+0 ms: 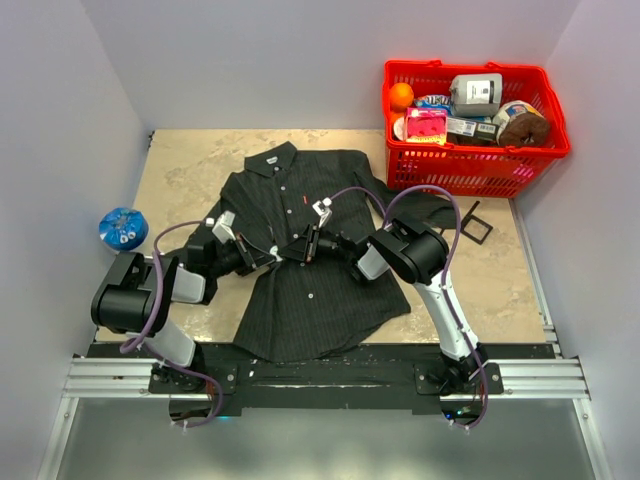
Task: Pin the brooch onto the clothing
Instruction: Close the brooch on the flattened clothing.
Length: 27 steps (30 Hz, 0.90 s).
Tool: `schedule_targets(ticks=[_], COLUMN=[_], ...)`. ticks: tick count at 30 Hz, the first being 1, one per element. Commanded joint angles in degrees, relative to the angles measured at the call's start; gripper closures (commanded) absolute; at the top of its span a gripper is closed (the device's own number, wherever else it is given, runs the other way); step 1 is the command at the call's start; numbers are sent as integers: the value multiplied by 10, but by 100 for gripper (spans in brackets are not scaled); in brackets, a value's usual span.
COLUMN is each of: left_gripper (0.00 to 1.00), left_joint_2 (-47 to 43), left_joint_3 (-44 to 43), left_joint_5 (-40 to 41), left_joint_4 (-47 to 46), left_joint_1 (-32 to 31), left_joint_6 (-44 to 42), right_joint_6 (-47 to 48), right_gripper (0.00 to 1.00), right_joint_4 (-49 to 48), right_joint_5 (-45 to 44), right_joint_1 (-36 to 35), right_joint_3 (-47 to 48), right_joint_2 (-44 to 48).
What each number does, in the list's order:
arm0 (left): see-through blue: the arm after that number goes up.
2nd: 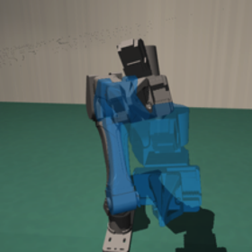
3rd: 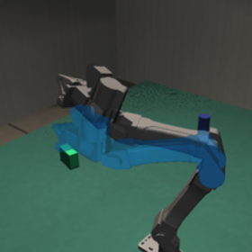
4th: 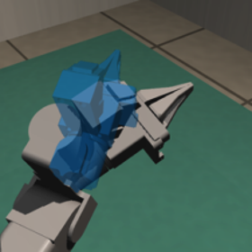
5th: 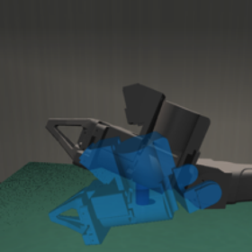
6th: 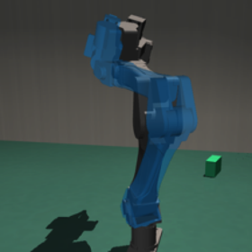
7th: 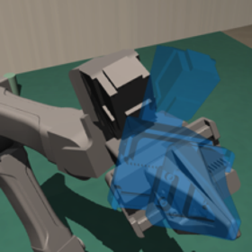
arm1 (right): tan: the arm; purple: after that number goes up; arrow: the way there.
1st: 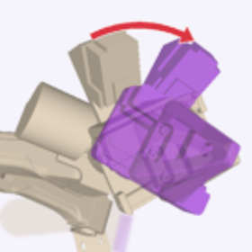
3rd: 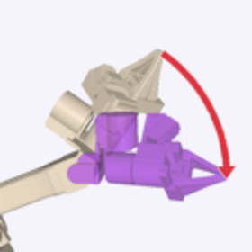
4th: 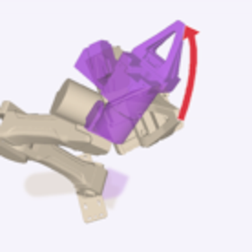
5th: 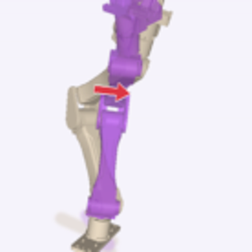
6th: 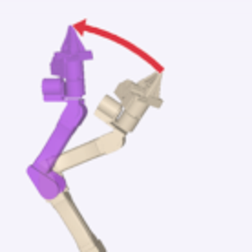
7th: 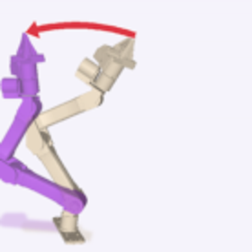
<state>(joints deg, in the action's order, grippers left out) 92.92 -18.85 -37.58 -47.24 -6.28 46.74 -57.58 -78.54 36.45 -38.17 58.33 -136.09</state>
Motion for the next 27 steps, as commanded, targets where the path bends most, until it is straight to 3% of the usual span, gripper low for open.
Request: schedule_targets(ticks=[1, 13, 18, 21, 22, 25, 27], left_gripper=[100, 100, 100, 87, 75, 57, 50], left_joint_2=[-21, -27, -60, -90, -104, -127, -137], left_joint_3=[0, -12, -46, -81, -91, -124, -142], left_joint_5=[31, 35, 64, 90, 98, 127, 141], left_joint_4=[31, 65, 134, 201, 240, 309, 337], left_joint_1=[7, 11, 11, 11, 11, 15, 23], left_joint_6=[-17, -35, -77, -112, -131, -161, -172], right_joint_6=[13, 10, 27, 66, 77, 125, 164], right_gripper=[73, 66, 45, 41, 40, 37, 36], right_joint_4=[-21, -33, -21, 23, 50, 108, 144], right_joint_5=[-12, -6, -3, -4, -6, -14, -21], right_joint_1=[9, 11, 18, 17, 17, 17, 18], right_joint_3=[-16, -17, -27, -33, -37, -44, -45], right_joint_2=[22, 29, 70, 98, 117, 164, 187])
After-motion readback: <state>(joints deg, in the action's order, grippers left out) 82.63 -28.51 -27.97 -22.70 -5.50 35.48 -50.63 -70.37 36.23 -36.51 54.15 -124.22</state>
